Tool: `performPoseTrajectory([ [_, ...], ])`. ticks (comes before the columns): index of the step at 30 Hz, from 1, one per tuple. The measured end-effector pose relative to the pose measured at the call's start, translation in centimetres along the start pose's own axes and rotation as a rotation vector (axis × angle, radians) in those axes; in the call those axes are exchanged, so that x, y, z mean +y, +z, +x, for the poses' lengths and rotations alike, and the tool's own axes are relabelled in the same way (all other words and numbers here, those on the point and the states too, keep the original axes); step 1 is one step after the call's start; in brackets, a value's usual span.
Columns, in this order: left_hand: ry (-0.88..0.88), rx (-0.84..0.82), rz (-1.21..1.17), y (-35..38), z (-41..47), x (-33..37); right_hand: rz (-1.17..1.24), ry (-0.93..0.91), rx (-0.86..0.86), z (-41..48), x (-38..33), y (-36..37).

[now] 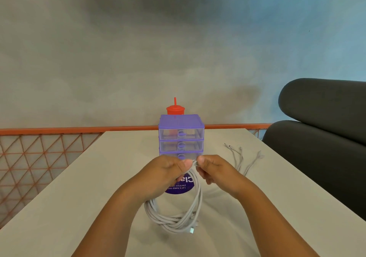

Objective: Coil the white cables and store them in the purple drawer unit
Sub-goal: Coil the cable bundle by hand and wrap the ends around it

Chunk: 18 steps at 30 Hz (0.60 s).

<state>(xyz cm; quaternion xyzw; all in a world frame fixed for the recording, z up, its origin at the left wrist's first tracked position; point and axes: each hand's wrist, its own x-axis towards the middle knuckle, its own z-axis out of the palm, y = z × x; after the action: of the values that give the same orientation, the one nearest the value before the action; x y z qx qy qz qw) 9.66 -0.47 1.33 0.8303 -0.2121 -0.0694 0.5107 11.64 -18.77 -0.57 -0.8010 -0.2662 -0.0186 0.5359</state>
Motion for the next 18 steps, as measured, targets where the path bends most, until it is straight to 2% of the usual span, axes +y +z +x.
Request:
performPoseTrajectory([
  [4,-0.029,0.021,-0.025,0.0,0.1,0.2,0.039,-0.009,0.064,0.4,0.3,0.7],
  [9,-0.13,-0.023,-0.171,0.1,-0.3,0.6,0.111,-0.04,0.132,0.8,0.5,1.7],
  [13,-0.113,0.137,-0.196,0.9,0.1,1.2,0.089,-0.072,0.156,1.2,0.9,1.6],
  [14,-0.098,0.19,-0.195,1.1,0.3,1.3,0.025,-0.116,0.208,1.3,0.8,1.5],
  [16,-0.08,0.304,-0.208,1.0,0.5,1.7,-0.088,-0.182,0.421,1.4,-0.1,1.1],
  [18,-0.072,0.404,-0.243,0.5,0.6,1.8,0.012,-0.225,0.55,1.2,-0.9,0.4],
])
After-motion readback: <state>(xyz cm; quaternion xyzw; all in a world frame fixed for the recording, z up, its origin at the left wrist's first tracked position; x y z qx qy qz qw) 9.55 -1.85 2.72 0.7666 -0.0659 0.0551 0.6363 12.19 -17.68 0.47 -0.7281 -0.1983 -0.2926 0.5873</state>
